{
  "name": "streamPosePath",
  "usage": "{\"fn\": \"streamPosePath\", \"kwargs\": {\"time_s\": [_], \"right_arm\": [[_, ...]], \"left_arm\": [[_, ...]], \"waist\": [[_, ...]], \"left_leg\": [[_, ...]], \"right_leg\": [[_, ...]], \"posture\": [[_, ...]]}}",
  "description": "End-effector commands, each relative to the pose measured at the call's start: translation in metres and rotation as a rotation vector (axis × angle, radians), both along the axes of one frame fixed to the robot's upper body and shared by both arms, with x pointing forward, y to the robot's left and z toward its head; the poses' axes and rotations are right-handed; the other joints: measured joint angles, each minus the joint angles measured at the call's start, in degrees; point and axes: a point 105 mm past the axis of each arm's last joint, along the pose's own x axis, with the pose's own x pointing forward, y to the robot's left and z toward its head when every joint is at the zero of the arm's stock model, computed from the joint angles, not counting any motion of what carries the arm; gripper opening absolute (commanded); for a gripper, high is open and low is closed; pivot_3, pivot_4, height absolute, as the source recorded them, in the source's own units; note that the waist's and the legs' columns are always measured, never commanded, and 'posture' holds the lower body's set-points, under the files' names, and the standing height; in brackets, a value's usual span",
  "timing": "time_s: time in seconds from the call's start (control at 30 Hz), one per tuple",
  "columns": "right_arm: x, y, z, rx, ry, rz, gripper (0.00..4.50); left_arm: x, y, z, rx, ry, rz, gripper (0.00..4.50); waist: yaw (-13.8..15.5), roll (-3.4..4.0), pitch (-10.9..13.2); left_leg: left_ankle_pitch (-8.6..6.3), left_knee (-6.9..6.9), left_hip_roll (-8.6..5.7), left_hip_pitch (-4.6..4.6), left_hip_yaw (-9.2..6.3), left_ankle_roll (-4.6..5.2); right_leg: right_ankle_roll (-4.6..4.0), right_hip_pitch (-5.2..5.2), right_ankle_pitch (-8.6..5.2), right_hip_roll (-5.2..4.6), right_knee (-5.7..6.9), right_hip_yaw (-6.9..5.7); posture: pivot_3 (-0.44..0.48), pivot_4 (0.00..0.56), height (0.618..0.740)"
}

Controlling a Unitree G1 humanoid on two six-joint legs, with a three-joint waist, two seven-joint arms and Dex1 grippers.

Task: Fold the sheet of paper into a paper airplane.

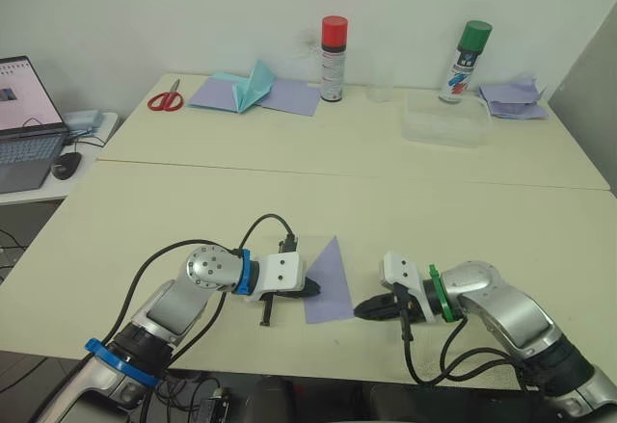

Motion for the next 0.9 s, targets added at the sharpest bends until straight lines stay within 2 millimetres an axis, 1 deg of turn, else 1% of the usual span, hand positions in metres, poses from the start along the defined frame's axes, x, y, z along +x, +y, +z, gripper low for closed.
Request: {"fn": "streamPosePath", "kwargs": {"time_s": [0.03, 0.07, 0.2, 0.27, 0.33, 0.4, 0.47, 0.53, 0.63, 0.77, 0.83, 0.9], "right_arm": [[-0.015, -0.004, -0.003, -0.015, 0.082, 0.046, 0.03], [-0.013, -0.004, 0.001, -0.008, 0.071, 0.041, 0.03], [0.011, 0.001, 0.030, 0.109, 0.014, -0.029, 0.03], [0.028, 0.005, 0.039, 0.141, -0.037, -0.070, 0.03], [0.045, 0.011, 0.042, 0.163, -0.080, -0.129, 0.03], [0.063, 0.018, 0.041, 0.171, -0.113, -0.198, 0.03], [0.083, 0.025, 0.035, 0.158, -0.140, -0.278, 0.03], [0.093, 0.031, 0.030, 0.154, -0.137, -0.318, 0.03], [0.098, 0.034, 0.024, 0.141, -0.134, -0.333, 0.03], [0.102, 0.032, 0.010, 0.075, -0.145, -0.355, 0.03], [0.107, 0.030, 0.005, 0.052, -0.155, -0.389, 0.03], [0.116, 0.026, 0.002, 0.043, -0.165, -0.462, 0.03]], "left_arm": [[-0.002, 0.021, -0.031, 0.119, 0.081, 0.066, 0.00], [-0.002, 0.021, -0.031, 0.119, 0.081, 0.065, 0.00], [-0.002, 0.021, -0.031, 0.121, 0.082, 0.061, 0.00], [-0.002, 0.022, -0.031, 0.122, 0.082, 0.060, 0.00], [-0.003, 0.022, -0.031, 0.123, 0.083, 0.058, 0.00], [-0.003, 0.022, -0.031, 0.122, 0.083, 0.056, 0.00], [-0.003, 0.021, -0.032, 0.119, 0.082, 0.054, 0.00], [-0.004, 0.020, -0.032, 0.118, 0.082, 0.052, 0.00], [-0.005, 0.020, -0.032, 0.118, 0.082, 0.050, 0.00], [-0.006, 0.021, -0.032, 0.120, 0.083, 0.050, 0.00], [-0.007, 0.021, -0.032, 0.122, 0.083, 0.050, 0.00], [-0.007, 0.022, -0.033, 0.123, 0.085, 0.048, 0.00]], "waist": [[0.00, 0.00, 0.01], [0.00, -0.01, 0.02], [0.00, -0.02, 0.12], [-0.01, -0.02, 0.18], [-0.04, -0.03, 0.19], [-0.07, -0.04, 0.19], [-0.10, -0.03, 0.21], [-0.11, -0.02, 0.22], [-0.04, -0.02, 0.24], [-0.14, 0.00, 0.23], [-0.15, 0.02, 0.21], [-0.19, 0.02, 0.17]], "left_leg": [[0.00, -0.01, 0.00, 0.00, 0.00, 0.00], [0.00, -0.01, 0.00, 0.00, 0.00, 0.00], [0.00, -0.01, 0.01, -0.02, 0.01, 0.00], [0.00, 0.00, 0.01, -0.02, 0.01, 0.00], [0.00, 0.01, 0.01, -0.01, 0.01, 0.00], [0.00, 0.00, 0.00, -0.03, 0.01, 0.00], [0.00, -0.03, 0.00, -0.03, 0.02, 0.00], [0.00, -0.06, -0.01, -0.06, 0.04, 0.00], [0.00, -0.06, -0.02, -0.08, 0.04, 0.00], [0.00, -0.06, -0.01, -0.06, 0.05, 0.00], [0.00, -0.06, 0.01, -0.02, 0.04, 0.00], [0.00, -0.06, 0.01, 0.01, 0.04, 0.00]], "right_leg": [[0.00, -0.01, 0.00, 0.00, 0.00, 0.01], [0.00, -0.01, -0.01, 0.00, -0.01, 0.01], [-0.01, -0.03, 0.00, -0.01, -0.01, 0.00], [0.00, -0.04, 0.00, -0.01, -0.01, 0.01], [0.01, -0.04, 0.01, 0.00, -0.01, 0.01], [0.01, -0.06, 0.01, 0.00, -0.01, 0.00], [-0.01, -0.07, 0.00, 0.00, -0.01, -0.01], [-0.02, -0.10, 0.01, 0.00, 0.00, 0.01], [-0.05, -0.10, 0.03, -0.01, 0.00, 0.01], [-0.03, -0.09, 0.01, -0.01, 0.01, 0.01], [-0.02, -0.08, 0.01, 0.00, 0.02, 0.00], [-0.02, -0.06, 0.01, 0.00, 0.03, 0.00]], "posture": [[0.000, 0.150, 0.740], [0.000, 0.150, 0.740], [0.000, 0.150, 0.740], [0.000, 0.150, 0.740], [0.000, 0.150, 0.740], [0.000, 0.150, 0.740], [0.000, 0.150, 0.740], [0.000, 0.150, 0.740], [0.000, 0.150, 0.740], [0.000, 0.150, 0.740], [0.000, 0.150, 0.740], [0.000, 0.150, 0.740]]}}
